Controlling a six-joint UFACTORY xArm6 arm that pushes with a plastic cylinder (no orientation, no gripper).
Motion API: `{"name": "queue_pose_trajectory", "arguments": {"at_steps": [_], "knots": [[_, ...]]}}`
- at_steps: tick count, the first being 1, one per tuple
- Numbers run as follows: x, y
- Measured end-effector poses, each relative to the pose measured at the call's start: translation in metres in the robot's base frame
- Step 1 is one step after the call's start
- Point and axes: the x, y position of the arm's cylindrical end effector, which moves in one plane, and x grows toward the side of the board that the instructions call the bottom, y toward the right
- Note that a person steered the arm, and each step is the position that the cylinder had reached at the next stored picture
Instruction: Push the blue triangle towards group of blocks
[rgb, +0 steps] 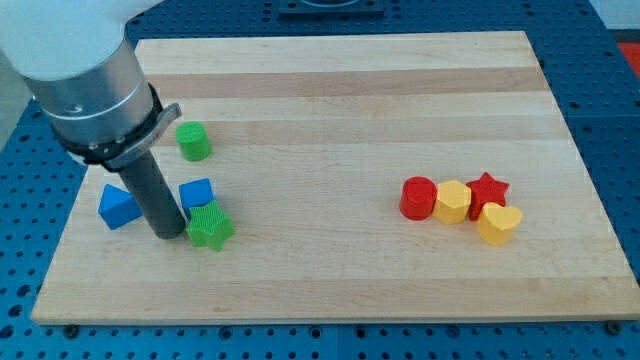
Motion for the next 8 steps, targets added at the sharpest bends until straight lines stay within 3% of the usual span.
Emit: {"name": "queue_pose_trajectory", "arguments": {"at_steps": [2,3,4,6,7,8], "knots": [[0.003,0.172],[0.002,0.221],[0.002,0.216],[0.002,-0.044],[-0.015,-0.076],[-0.001,-0.101]]}}
